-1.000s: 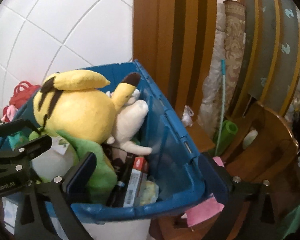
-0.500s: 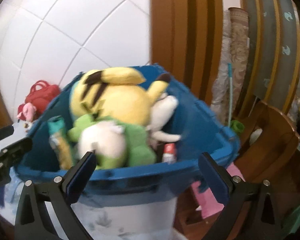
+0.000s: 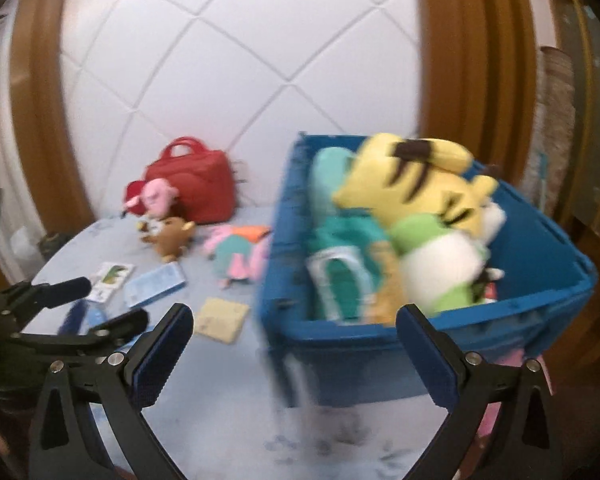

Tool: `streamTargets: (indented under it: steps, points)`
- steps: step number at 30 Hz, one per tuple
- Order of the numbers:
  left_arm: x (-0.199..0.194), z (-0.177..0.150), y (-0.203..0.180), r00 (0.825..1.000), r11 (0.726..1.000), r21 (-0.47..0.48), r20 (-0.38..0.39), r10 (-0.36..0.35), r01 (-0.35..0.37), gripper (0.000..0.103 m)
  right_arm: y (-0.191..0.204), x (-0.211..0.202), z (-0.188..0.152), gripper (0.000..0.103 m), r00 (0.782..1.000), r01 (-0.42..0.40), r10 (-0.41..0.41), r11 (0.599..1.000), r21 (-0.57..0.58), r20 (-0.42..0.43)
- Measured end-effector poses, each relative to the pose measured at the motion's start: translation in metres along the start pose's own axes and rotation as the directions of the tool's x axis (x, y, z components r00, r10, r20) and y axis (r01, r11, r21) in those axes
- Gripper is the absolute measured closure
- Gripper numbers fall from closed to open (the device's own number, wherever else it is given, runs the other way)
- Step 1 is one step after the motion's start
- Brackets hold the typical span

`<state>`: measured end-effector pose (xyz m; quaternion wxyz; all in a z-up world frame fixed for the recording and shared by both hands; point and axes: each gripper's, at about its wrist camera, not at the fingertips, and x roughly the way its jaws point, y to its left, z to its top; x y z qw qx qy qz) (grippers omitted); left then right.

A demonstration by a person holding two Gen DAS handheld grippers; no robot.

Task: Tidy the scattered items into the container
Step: 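Withdraw both tools from the crate back over the table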

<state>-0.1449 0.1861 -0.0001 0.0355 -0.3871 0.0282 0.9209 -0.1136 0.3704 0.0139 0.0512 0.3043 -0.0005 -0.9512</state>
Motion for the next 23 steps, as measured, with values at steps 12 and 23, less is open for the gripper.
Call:
streamTargets:
  steps: [12,23]
  points:
    - [-0.038,-0.050,0.047,0.994,0.985,-0.128,-0.015,0.113,-0.114,0.021,0.053,-0.012,-0.037,0.000,0.997,-0.066,0.063,0.993,-0.093,-0.039]
    - [-0.076,-0.081,0.083,0.994,0.987,-0.124,0.014,0.108,-0.106,0.021,0.071,-0.049,-0.065,0.000,0.999,0.000,-0.001,0.999,-0.035,-0.039]
